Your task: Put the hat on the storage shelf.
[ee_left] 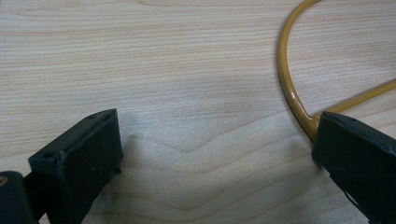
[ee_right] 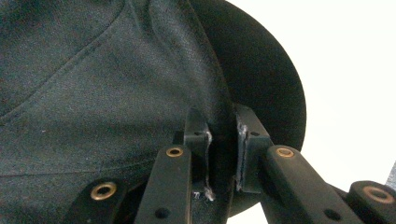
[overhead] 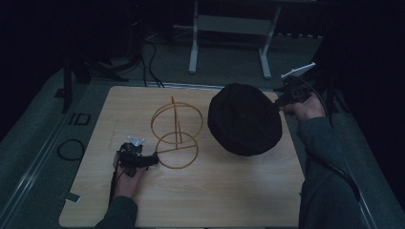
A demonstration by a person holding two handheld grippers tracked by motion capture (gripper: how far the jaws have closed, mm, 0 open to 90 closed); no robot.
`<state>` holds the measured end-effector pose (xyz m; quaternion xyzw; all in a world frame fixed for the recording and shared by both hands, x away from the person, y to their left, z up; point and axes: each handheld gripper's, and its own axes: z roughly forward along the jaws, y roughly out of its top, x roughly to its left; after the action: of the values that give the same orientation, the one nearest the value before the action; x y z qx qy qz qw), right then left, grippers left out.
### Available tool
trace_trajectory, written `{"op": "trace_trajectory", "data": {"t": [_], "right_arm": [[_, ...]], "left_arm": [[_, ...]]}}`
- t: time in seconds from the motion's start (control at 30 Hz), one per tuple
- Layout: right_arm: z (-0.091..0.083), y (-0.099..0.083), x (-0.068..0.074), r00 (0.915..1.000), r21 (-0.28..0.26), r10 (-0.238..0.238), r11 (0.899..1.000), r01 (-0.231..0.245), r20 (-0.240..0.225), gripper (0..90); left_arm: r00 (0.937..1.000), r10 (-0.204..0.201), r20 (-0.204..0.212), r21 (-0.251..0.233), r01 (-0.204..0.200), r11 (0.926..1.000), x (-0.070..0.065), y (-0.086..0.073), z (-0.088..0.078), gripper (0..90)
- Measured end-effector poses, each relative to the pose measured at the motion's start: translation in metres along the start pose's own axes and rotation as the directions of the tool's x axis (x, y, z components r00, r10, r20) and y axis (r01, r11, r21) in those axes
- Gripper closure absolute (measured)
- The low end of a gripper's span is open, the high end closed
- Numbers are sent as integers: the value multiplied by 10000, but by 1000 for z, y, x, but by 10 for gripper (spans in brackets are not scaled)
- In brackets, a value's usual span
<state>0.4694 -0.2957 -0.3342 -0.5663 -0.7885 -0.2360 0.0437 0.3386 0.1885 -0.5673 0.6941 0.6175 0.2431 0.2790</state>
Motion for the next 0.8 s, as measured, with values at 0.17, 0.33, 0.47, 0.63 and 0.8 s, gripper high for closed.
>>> {"op": "trace_trajectory", "data": {"t": [0.17, 0.33, 0.47, 0.63, 0.8], "right_arm": [[-5, 6, 6, 10000, -96, 49, 9999, -49, -52, 783], [-7, 11, 13, 10000, -122, 61, 9999, -61, -27, 783], [-7, 14, 17, 9998, -197, 137, 9997, -139, -106, 783], [-7, 18, 25, 10000, -184, -42, 9998, 42, 16, 783], [-10, 23, 33, 9999, -176, -86, 9998, 87, 83, 783]], "left_arm": [[10000, 5, 1, 3, -5, 10000, 0, 0, 0, 12], [10000, 4, 0, 4, -4, 10000, 0, 0, 0, 12], [10000, 26, 20, 16, -26, 10000, 0, 0, 0, 12], [10000, 17, 32, 4, -17, 10000, 0, 0, 0, 12], [10000, 21, 32, 7, -21, 10000, 0, 0, 0, 12]]}}
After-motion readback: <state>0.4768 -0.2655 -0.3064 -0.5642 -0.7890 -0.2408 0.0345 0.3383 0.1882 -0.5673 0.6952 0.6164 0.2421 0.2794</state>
